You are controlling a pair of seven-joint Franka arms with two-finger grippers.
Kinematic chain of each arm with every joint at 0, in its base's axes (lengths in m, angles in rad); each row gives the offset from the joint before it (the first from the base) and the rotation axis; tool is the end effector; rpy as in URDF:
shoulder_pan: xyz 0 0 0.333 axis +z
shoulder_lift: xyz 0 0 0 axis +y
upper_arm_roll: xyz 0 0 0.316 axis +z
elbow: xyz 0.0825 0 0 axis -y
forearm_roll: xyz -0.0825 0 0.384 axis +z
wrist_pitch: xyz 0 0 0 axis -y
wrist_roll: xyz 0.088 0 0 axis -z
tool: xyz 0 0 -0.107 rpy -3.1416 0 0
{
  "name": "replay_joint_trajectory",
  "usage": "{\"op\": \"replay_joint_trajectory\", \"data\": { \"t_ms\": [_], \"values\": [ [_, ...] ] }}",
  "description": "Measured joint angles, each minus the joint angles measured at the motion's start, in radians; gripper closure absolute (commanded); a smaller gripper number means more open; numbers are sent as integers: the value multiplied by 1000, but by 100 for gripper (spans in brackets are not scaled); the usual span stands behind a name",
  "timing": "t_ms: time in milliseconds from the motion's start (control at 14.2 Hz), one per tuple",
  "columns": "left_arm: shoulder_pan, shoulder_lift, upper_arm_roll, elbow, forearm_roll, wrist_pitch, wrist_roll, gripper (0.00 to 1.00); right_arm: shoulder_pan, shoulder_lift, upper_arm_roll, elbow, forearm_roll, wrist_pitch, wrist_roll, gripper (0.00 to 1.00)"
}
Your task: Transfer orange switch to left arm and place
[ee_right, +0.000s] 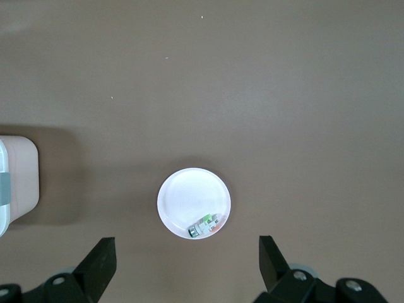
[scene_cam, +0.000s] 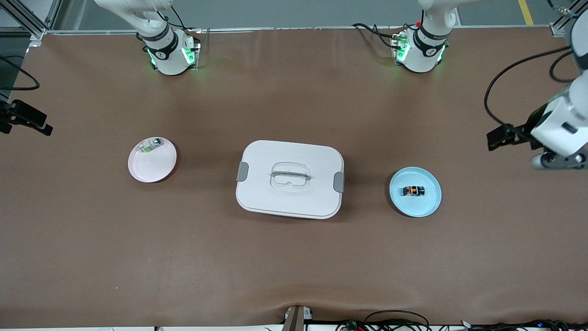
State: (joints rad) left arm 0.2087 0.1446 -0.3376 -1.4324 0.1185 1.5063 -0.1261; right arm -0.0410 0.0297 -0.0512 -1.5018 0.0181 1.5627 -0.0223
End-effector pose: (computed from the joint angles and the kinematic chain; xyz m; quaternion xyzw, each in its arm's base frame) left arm 0.5884 -0.0478 0.6056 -0.9989 -0.0014 0.0266 0.0390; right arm 0.5614 -0.0495 0.6398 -0.9992 0.0347 -0.0161 0.0074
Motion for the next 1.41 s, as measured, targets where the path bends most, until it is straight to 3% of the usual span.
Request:
{"op": "replay_joint_trajectory", "data": {
  "t_ms": [281,422,1406],
  "values": [
    [-142,-111,189,-84,-82,-10,0,0,0,0,1,0,0,0,-1,0],
    [-167,-142,230,-111,-88,-10,1,0,0,0,1,0,0,0,-1,0],
    [-169,-144,240,-123,-91,-6,49,0,0,1,2,0,0,0,-1,0]
  ]
}}
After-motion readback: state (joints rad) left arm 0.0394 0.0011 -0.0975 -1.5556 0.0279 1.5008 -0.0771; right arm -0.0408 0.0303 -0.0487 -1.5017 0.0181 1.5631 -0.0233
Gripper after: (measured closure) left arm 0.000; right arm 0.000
